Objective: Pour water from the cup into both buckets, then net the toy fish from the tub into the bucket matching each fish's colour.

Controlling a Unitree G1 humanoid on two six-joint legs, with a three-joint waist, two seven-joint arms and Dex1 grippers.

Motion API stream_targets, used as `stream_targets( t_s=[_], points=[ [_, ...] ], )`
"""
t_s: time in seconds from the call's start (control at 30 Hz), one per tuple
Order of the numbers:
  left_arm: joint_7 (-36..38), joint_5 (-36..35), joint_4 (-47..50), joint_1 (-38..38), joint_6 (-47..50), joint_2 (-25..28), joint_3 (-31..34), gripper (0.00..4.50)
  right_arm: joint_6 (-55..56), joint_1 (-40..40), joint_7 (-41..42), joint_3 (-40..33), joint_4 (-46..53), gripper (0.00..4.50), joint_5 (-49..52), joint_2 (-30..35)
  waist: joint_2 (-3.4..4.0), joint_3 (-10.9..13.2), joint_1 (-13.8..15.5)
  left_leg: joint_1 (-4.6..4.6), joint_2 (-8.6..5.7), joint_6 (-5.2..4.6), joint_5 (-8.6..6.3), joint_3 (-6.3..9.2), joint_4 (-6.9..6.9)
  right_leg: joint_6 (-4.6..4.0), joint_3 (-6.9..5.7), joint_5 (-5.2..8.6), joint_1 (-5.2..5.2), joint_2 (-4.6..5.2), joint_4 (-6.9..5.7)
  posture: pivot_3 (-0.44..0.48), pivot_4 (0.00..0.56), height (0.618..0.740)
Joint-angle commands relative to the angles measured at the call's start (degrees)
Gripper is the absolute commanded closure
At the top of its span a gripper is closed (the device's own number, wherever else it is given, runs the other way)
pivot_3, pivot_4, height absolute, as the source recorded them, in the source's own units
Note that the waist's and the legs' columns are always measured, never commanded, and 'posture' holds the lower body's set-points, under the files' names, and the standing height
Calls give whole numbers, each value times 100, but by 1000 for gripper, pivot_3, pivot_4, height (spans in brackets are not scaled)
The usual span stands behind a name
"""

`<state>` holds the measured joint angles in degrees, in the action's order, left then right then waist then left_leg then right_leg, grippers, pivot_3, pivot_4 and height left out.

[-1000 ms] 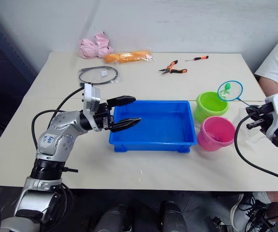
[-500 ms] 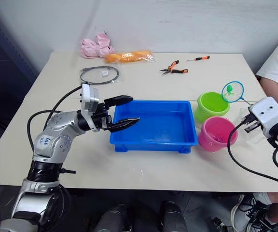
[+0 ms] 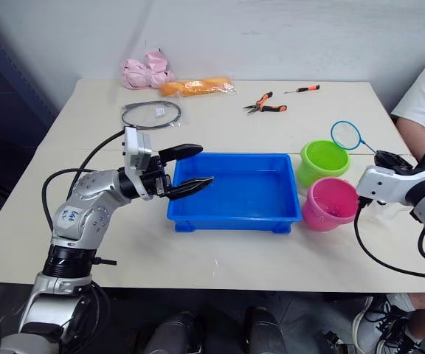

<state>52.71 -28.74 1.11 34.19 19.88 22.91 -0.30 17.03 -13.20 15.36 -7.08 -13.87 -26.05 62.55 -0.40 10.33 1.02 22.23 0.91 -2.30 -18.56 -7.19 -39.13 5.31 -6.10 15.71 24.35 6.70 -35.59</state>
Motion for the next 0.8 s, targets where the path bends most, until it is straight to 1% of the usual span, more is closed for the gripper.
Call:
stream_targets(
  t_s=[0.03, 0.13, 0.2, 0.23, 0.3, 0.37, 0.43, 0.5, 0.53, 0.6, 0.67, 0.8],
  points=[
    [52, -50, 14, 71, -136, -37, 91, 44, -41, -32, -82, -267, 42, 4500, 154, 15, 0, 0, -2, 0, 0, 0, 0, 0, 0, 0, -1, 0, 0, -1, 0, 0, 150, 740],
    [68, -47, 16, 62, -158, -43, 85, 44, -185, -60, 117, -563, 197, 4500, 800, -207, 0, 0, -1, 0, 1, 0, 0, 0, 0, 0, -1, 0, 0, -2, 0, 0, 150, 740],
    [168, -138, 51, 30, -173, -40, 115, 44, -637, -88, 847, -866, 549, 4500, 2046, -530, -1, 0, -2, -1, 1, 1, 0, 0, 0, 0, -4, 0, 0, -4, -1, 0, 150, 740],
    [367, -317, 128, -7, -112, 17, 169, 44, -1038, -70, 1180, -1053, 791, 4500, 2640, -652, -1, 0, 2, 0, 2, 1, 0, 1, 0, 0, -3, 0, -1, -5, 0, 0, 150, 740],
    [626, -526, 228, -46, -88, 93, 262, 44, -1650, -14, 1585, -1306, 1121, 4500, 3255, -763, 0, 0, 3, 0, 5, 1, 0, 8, -5, 0, -4, 0, -6, -8, 2, 0, 150, 740],
    [698, -724, 331, -40, 3, 201, 428, 44, -2262, 36, 1960, -1494, 1499, 4500, 3897, -832, 0, 0, 3, 0, 6, 1, 0, 9, -5, -1, -4, 0, -6, -7, 0, 0, 150, 740],
    [749, -815, 419, -72, 84, 393, 575, 44, -3075, 54, 2406, -1671, 2099, 4500, 4935, -930, 1, 0, -2, 0, 7, 1, 0, 12, -5, -1, -2, -1, -7, -6, 1, 0, 150, 740],
    [1164, -760, 498, -344, 9, 830, 637, 44, -4020, 196, 2891, -1693, 2968, 4500, 6134, -873, 1, 0, -22, -1, 10, 1, 0, 16, -5, -3, -1, -1, -7, -5, 0, 0, 150, 740],
    [1359, -749, 525, -461, -23, 1013, 647, 44, -4384, 243, 3023, -1686, 3265, 4500, 6539, -832, 2, -1, -41, -1, 11, 2, -1, 16, -4, -5, -2, 0, -7, -5, 0, 0, 150, 740],
    [1588, -784, 550, -584, -53, 1236, 655, 44, -4836, 262, 3130, -1685, 3562, 4500, 6932, -755, 2, -1, -59, -6, 16, 8, -4, 18, -1, -14, -3, 5, -8, -5, -2, 0, 150, 740],
    [2098, -929, 731, -922, -47, 1664, 809, 44, -5164, 327, 3504, -1373, 4012, 4500, 7226, -584, 2, -1, -59, -4, 12, 1, -8, 21, -5, -15, -6, 5, -10, -1, 1, 0, 150, 740],
    [2643, -892, 912, -1578, -210, 2264, 1057, 44, -5342, 554, 3905, -692, 4696, 4500, 7318, -552, 1, -1, -74, -4, 18, 2, -17, 28, -4, -19, -6, 7, -11, 21, 8, 0, 150, 740]
  ],
)
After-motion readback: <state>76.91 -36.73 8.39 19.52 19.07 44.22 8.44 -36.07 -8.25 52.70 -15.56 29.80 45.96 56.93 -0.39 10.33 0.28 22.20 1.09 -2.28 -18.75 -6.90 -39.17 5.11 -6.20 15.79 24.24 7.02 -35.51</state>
